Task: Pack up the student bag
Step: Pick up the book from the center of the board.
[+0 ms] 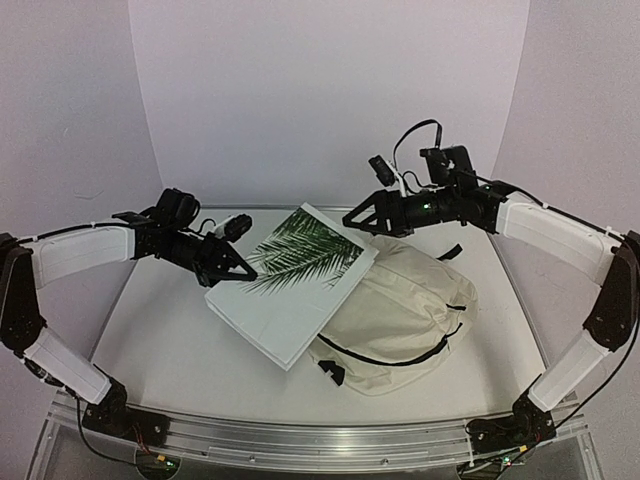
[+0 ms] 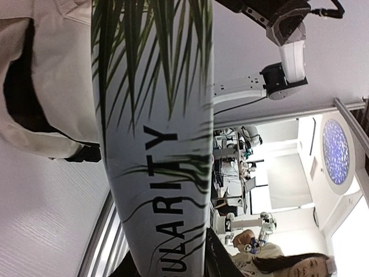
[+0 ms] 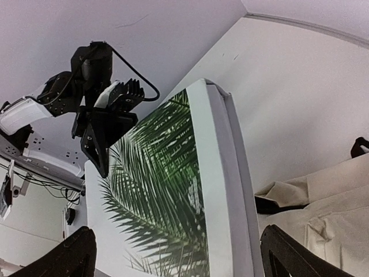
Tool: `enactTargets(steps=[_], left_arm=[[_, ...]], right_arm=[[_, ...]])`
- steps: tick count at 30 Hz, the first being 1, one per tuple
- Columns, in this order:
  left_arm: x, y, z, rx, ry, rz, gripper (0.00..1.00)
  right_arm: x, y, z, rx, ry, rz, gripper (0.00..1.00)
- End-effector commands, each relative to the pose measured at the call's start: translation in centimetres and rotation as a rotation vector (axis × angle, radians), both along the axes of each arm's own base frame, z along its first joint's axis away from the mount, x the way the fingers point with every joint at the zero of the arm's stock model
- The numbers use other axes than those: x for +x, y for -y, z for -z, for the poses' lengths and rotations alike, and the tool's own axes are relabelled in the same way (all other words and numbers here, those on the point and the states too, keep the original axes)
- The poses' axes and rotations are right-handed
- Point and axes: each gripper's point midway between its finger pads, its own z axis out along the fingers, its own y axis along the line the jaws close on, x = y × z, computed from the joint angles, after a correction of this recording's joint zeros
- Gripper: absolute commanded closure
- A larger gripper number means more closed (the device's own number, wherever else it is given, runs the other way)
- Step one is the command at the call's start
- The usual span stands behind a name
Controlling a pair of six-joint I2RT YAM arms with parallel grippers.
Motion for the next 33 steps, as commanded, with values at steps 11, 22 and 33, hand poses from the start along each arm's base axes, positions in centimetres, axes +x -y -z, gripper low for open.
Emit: enactTargets(steps=[11,22,33], left_arm=[[-3.2,3.2,-4.1,-0.146,0.077,0.257,0.8],[-1.3,4.3,-3.2,-0.131,0.103,0.235,0.74],[2.4,2.3,-3.6,-0.05,0.298,-0.054,0.11]], right_arm=[[-5.4,-0.9,3.6,0.008,-0.276,-0.237,0.04],[-7.4,-1.7,2.0,0.067,-0.306,-0.338,0.45],[-3.9,-1.2,-0.2,0.081,-0.265,-0.171,0.6]])
